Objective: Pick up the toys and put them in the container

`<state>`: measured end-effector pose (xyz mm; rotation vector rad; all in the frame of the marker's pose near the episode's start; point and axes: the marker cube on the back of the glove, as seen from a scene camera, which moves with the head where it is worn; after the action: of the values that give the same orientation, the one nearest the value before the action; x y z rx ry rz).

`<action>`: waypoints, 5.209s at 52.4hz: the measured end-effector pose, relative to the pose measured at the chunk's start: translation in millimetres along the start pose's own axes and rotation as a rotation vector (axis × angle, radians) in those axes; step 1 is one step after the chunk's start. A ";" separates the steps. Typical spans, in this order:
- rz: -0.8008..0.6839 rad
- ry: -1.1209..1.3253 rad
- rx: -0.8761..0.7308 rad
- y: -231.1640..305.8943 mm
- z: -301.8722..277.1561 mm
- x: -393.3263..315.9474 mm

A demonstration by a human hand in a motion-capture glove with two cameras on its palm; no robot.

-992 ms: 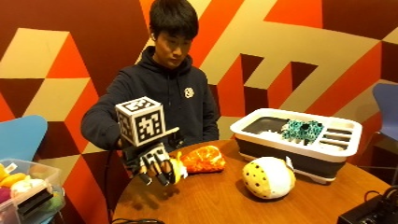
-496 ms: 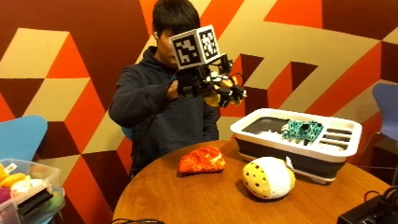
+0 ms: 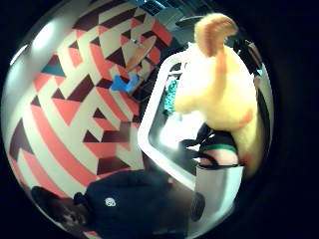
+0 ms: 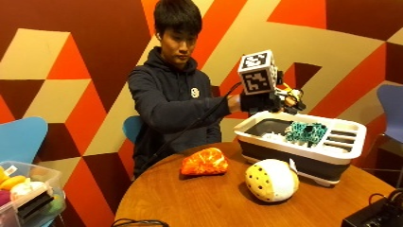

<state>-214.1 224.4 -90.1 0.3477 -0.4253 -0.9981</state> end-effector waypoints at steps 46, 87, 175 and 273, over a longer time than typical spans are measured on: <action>0.238 0.200 -0.322 198.8 -22.6 148.1; 0.107 0.297 -0.003 171.3 -2.9 165.6; 0.258 0.106 -0.154 62.4 -24.8 182.7; -0.086 -0.113 0.015 25.0 -45.2 -12.6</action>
<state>-179.5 251.7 -119.8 0.3268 -0.5238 -1.1023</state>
